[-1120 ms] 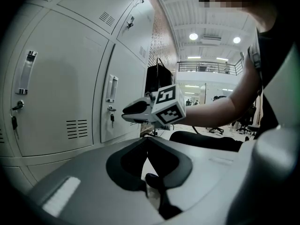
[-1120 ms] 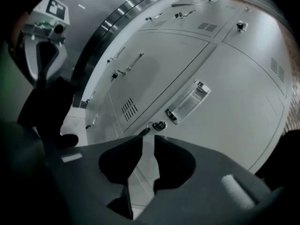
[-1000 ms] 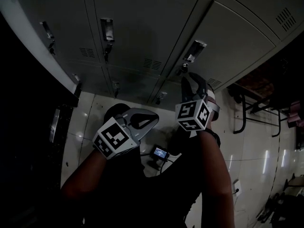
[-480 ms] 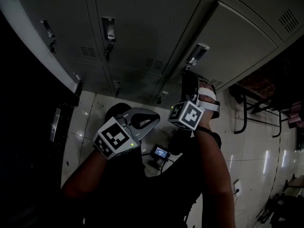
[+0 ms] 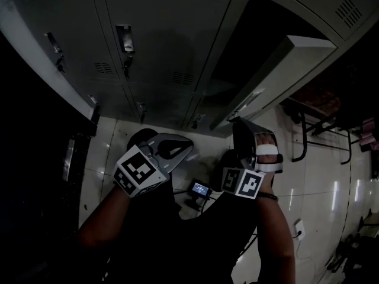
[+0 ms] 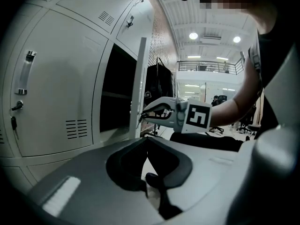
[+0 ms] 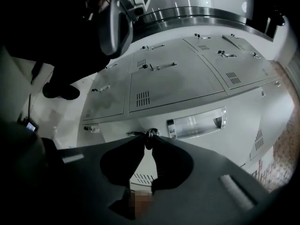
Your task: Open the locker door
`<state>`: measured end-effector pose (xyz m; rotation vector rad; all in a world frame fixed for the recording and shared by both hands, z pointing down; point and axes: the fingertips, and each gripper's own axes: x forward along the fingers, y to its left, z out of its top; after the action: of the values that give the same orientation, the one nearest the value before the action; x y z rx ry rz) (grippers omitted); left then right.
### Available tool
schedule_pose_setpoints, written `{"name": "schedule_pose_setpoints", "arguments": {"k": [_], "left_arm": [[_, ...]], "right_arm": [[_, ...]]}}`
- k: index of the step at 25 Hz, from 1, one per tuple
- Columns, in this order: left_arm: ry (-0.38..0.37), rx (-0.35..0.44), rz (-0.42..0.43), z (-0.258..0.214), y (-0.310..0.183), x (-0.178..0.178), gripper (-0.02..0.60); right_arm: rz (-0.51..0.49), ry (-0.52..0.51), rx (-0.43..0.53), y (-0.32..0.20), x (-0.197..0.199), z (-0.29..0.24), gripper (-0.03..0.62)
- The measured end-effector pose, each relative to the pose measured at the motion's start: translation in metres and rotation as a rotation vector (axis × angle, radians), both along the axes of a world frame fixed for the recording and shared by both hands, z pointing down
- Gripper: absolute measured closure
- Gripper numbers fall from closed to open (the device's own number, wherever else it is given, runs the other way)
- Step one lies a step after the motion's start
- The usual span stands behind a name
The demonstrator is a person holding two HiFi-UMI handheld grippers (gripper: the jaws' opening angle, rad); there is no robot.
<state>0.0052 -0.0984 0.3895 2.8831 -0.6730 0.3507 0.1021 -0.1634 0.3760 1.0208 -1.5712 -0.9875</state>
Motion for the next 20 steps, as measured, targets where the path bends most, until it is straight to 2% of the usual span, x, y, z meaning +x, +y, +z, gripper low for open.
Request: {"name": "schedule_pose_setpoints", "arguments": {"k": [9,20], "left_arm": [[-0.014,-0.006,0.002,0.002,0.0,0.002,0.569],[-0.03,-0.006,0.003,0.004,0.0,0.004,0.569]], "right_arm": [[0.057,0.056,-0.002,0.054,0.057,0.003,0.542],[0.182,0.081,0.015,0.08,0.119,0.003,0.545]]}}
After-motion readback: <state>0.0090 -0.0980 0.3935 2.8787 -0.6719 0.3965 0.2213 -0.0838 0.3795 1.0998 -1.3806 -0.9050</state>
